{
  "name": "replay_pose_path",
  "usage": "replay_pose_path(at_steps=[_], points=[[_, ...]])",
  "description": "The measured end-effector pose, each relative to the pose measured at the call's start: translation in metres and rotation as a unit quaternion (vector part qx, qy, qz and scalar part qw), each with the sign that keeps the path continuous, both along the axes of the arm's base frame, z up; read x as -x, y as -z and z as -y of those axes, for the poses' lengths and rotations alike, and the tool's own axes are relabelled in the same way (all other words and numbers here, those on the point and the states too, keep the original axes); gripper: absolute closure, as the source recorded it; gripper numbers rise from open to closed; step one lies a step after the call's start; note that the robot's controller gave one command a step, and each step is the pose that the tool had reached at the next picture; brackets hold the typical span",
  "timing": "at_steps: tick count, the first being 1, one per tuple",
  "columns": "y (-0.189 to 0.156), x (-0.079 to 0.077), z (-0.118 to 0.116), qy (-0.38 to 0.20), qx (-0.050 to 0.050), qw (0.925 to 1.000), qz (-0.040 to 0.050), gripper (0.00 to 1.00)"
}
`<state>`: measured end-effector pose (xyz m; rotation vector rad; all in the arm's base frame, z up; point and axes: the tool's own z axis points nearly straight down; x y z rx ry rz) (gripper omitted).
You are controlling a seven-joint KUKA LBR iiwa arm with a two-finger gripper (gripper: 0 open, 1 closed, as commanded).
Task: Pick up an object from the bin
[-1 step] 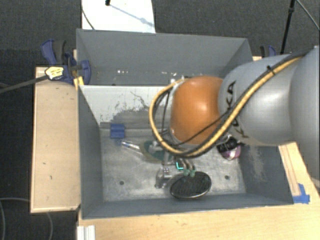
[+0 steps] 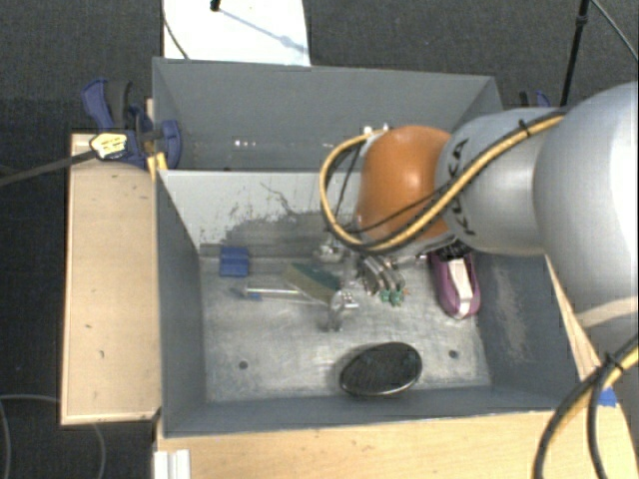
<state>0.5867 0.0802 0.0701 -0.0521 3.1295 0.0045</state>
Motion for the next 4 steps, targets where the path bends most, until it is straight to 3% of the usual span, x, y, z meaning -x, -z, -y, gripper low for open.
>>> replay_pose_path(at_steps=[1, 2, 3, 4], points=[[-0.032, 0.0, -0.053, 0.067, -0.001, 0.9977, -0.0029, 0.0], [-0.03, 0.008, -0.045, 0.193, 0.0, 0.9812, -0.0059, 0.0], [-0.002, 0.015, -0.044, 0.282, -0.002, 0.9595, -0.0031, 0.0], [-0.004, 0.014, -0.044, 0.282, -0.002, 0.9595, -0.0042, 0.0]])
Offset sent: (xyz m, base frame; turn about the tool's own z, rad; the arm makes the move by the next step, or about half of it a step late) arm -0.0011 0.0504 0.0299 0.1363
